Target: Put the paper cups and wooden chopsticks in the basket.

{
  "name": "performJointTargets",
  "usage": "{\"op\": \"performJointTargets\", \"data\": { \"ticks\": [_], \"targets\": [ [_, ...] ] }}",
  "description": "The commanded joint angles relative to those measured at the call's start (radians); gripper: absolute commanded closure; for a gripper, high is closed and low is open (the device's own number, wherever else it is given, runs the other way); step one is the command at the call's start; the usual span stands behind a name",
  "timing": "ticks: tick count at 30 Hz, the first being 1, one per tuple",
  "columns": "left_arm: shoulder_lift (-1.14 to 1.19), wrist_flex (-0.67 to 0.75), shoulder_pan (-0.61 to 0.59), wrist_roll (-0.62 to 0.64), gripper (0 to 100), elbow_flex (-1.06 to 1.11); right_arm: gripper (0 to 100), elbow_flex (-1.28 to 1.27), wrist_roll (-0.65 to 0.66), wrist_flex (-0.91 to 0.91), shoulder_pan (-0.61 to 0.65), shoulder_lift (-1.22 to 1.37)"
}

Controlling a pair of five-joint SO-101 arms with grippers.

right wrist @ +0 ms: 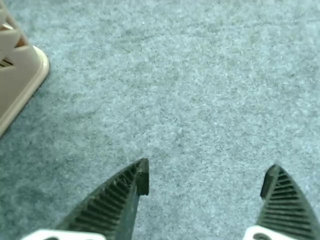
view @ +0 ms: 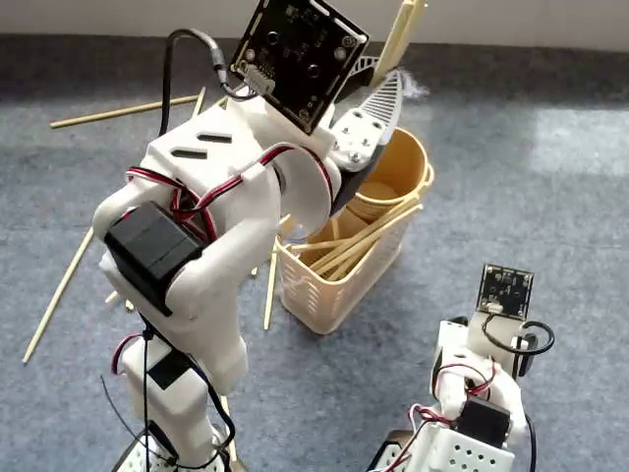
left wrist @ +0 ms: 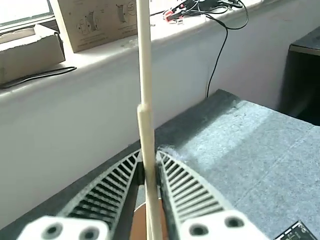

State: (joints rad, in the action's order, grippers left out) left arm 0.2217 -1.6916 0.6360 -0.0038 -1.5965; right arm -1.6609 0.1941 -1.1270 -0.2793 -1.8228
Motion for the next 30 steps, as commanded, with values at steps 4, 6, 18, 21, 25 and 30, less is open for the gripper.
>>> {"op": "performJointTargets", "data": {
  "ticks": [4, 6, 18, 21, 25, 30],
  "targets": [
    [-0.001, 0.04, 0.022, 0.066, 100, -0.004, 65.2, -0.076, 0.011, 0.019, -0.005, -0.008],
    [0.025, 0.038, 0.021, 0.072, 100, -0.005, 65.2, -0.076, 0.011, 0.019, -0.005, -0.008],
    [0.061, 0.034, -0.019, 0.072, 88, -0.013, 65.2, -0.076, 0.011, 0.019, -0.007, -0.008],
    [0.061, 0.0, -0.058, 0.072, 87, -0.015, 65.2, -0.076, 0.011, 0.019, -0.007, -0.008],
    [0.059, -0.021, -0.094, 0.074, 88, -0.015, 65.2, -0.076, 0.011, 0.019, -0.007, -0.008],
    [0.058, -0.038, -0.122, 0.072, 88, -0.016, 65.2, -0.076, 0.011, 0.019, -0.007, -0.008]
  ]
}}
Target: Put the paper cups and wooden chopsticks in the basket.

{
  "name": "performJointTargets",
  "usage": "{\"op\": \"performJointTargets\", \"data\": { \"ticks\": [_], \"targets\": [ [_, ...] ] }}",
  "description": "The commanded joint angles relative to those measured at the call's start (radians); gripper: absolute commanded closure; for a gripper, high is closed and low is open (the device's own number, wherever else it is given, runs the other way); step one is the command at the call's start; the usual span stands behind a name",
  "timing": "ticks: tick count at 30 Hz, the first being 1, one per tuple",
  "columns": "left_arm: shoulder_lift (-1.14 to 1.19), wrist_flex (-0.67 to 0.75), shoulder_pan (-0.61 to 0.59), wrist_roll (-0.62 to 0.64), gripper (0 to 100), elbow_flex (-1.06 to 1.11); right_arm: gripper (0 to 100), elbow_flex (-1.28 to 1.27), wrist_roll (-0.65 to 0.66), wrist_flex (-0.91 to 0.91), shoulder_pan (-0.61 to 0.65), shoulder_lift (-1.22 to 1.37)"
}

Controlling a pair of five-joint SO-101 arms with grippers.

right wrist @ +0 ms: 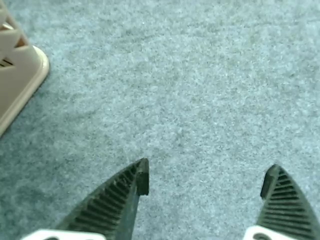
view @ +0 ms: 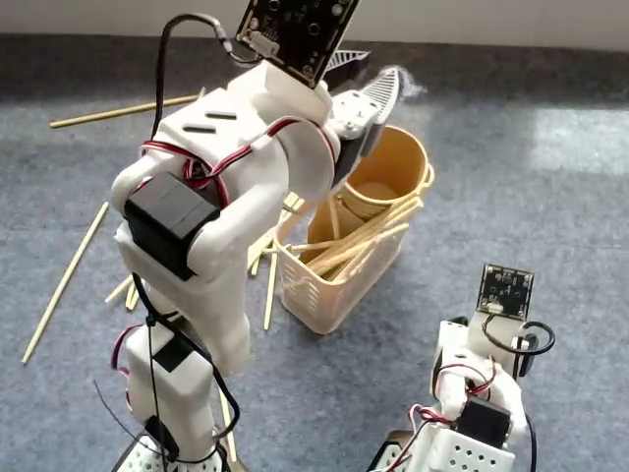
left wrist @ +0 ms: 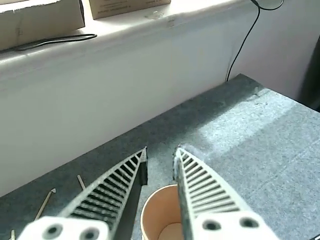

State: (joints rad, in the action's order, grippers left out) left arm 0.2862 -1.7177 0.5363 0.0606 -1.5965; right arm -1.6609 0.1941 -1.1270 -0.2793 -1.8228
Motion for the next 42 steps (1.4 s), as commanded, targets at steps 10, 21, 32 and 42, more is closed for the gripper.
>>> {"op": "performJointTargets", "data": {
  "ticks": [10, 21, 32, 42],
  "targets": [
    [0.008, -0.043, -0.503, 0.006, 88, 0.216, 65.2, -0.076, 0.011, 0.019, -0.007, -0.008],
    [0.185, 0.195, -0.578, -0.33, 78, 1.129, 65.2, -0.076, 0.011, 0.019, -0.005, -0.008],
    [0.326, 0.215, -0.409, -0.52, 77, 1.138, 65.2, -0.077, 0.011, 0.019, -0.005, -0.008],
    [0.363, 0.219, -0.335, -0.45, 77, 1.064, 65.2, -0.077, 0.011, 0.019, -0.005, -0.008]
  ]
}}
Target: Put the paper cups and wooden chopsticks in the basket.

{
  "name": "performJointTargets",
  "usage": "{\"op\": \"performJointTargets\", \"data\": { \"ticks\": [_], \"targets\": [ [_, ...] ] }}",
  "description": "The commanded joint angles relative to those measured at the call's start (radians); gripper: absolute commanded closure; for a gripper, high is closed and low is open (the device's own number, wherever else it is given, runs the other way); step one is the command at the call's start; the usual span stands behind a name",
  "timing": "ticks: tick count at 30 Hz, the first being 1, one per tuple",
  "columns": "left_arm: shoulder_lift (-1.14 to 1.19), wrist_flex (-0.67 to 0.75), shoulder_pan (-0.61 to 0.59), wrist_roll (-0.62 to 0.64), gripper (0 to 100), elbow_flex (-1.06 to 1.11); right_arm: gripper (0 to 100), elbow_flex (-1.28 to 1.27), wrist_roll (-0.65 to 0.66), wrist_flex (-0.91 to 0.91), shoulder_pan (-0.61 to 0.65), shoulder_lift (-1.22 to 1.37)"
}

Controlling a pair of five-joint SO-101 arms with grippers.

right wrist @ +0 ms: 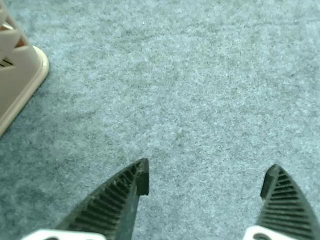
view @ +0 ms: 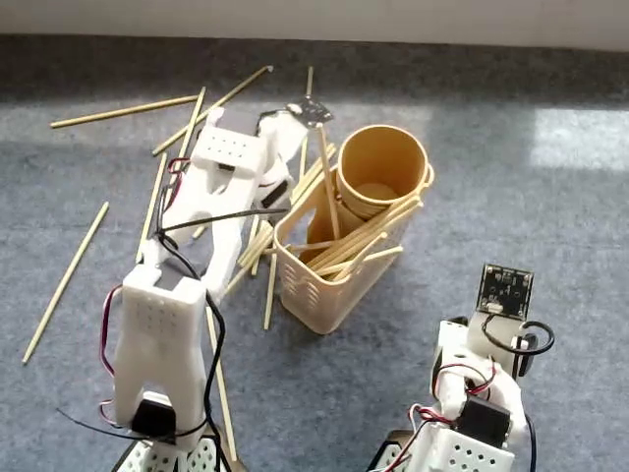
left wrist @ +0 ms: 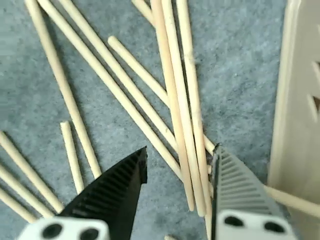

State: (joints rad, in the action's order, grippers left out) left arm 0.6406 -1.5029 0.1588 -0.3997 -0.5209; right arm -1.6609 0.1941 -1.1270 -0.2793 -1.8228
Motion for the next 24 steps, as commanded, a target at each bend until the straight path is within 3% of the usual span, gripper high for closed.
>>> {"op": "performJointTargets", "data": {
  "ticks": [1, 11, 16, 24],
  "targets": [
    [0.03, 0.006, 0.05, 0.009, 77, -0.007, 65.2, -0.077, 0.011, 0.019, -0.005, -0.008],
    [0.331, -0.051, -0.008, 0.011, 78, -0.242, 65.2, -0.077, 0.011, 0.019, -0.005, -0.008],
    [0.397, -0.11, -0.073, 0.015, 100, -0.398, 65.2, -0.077, 0.011, 0.019, -0.005, -0.008],
    [0.406, -0.253, -0.174, 0.015, 100, -0.719, 65.2, -0.077, 0.011, 0.019, -0.005, -0.008]
  ]
}}
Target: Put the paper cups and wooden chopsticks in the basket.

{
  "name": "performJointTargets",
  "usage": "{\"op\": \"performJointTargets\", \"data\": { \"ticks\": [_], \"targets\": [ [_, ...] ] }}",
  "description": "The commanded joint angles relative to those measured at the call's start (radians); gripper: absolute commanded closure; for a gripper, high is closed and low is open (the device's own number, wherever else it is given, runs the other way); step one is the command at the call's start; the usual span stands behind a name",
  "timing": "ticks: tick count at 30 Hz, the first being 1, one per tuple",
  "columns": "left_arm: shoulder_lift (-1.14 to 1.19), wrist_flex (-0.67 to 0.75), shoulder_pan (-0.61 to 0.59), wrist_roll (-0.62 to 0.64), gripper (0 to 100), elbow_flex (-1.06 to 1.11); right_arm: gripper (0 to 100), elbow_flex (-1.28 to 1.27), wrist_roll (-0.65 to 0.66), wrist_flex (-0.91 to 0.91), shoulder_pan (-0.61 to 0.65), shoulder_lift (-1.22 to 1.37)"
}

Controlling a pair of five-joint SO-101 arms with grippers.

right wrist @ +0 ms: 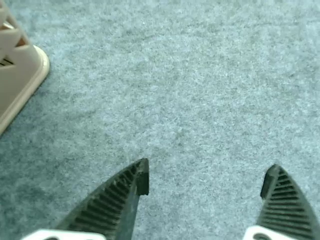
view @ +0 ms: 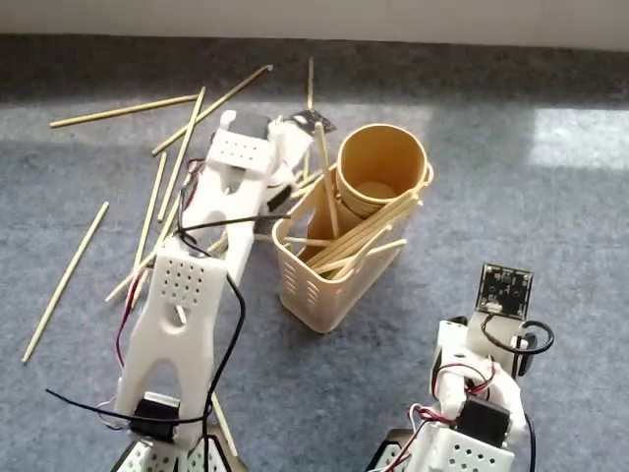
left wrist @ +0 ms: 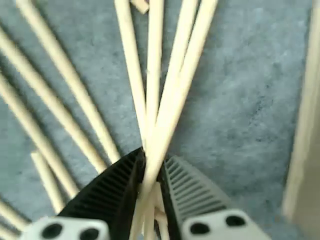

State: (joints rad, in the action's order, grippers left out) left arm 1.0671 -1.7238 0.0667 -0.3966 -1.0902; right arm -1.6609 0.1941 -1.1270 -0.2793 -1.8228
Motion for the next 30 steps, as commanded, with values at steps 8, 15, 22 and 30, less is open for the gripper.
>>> {"op": "performJointTargets", "data": {
  "ticks": [8, 15, 22, 30],
  "targets": [
    [-0.022, -0.04, -0.15, 0.015, 100, -0.518, 65.2, -0.077, 0.011, 0.019, -0.005, -0.008],
    [-0.177, -0.038, -0.134, 0.114, 100, -0.565, 65.2, -0.077, 0.011, 0.019, -0.005, -0.008],
    [-0.496, -0.041, -0.005, 0.164, 100, -0.575, 65.2, -0.077, 0.011, 0.019, -0.005, -0.008],
    [-0.794, -0.041, 0.259, 0.215, 100, -0.562, 65.2, -0.077, 0.011, 0.019, -0.005, -0.008]
  ]
}}
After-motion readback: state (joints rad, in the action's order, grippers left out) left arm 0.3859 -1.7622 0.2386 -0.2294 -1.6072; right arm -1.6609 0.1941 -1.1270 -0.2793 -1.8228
